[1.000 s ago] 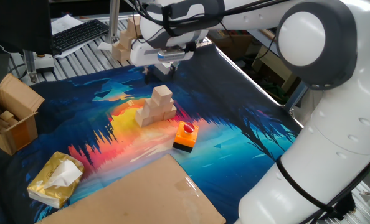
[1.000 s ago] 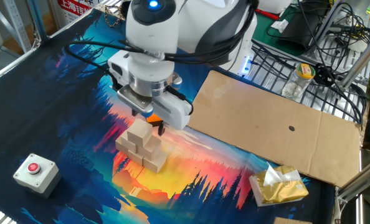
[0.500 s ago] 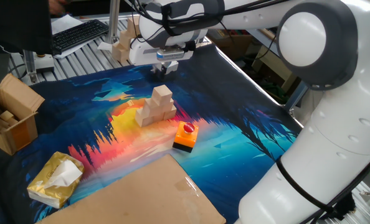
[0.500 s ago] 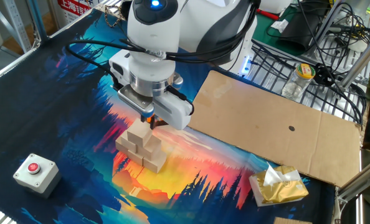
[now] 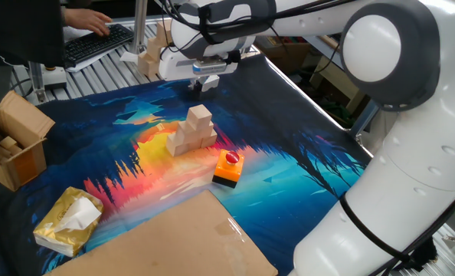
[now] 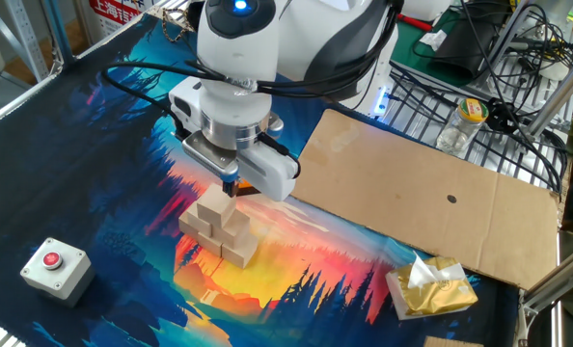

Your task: Stack the blocks into a pyramid shape

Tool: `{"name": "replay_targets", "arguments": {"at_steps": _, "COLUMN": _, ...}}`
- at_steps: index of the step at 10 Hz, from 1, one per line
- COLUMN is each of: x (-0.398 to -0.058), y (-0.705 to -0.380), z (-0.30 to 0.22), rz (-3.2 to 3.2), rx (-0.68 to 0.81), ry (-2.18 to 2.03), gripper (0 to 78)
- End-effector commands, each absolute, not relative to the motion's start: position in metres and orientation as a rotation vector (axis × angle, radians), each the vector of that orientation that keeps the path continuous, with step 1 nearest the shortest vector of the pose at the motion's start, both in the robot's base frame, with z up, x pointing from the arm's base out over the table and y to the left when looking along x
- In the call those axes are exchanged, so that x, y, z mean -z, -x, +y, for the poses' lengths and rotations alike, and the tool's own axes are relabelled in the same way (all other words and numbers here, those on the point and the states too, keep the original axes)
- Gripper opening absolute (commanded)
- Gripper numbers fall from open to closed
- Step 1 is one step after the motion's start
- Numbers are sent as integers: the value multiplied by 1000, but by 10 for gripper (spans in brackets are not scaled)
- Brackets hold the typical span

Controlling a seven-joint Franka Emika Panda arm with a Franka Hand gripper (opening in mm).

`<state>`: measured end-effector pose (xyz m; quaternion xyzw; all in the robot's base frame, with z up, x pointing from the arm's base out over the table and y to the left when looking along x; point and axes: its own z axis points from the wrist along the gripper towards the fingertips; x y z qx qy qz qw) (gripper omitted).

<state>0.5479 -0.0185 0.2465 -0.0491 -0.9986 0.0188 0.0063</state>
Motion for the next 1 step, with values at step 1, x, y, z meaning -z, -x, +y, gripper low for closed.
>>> {"name": "replay_targets", "arguments": {"at_steps": 1, "x": -290, "y": -534, "z": 7, "rz": -3048, "rx": -46, "ry": 151, "gripper": 11}}
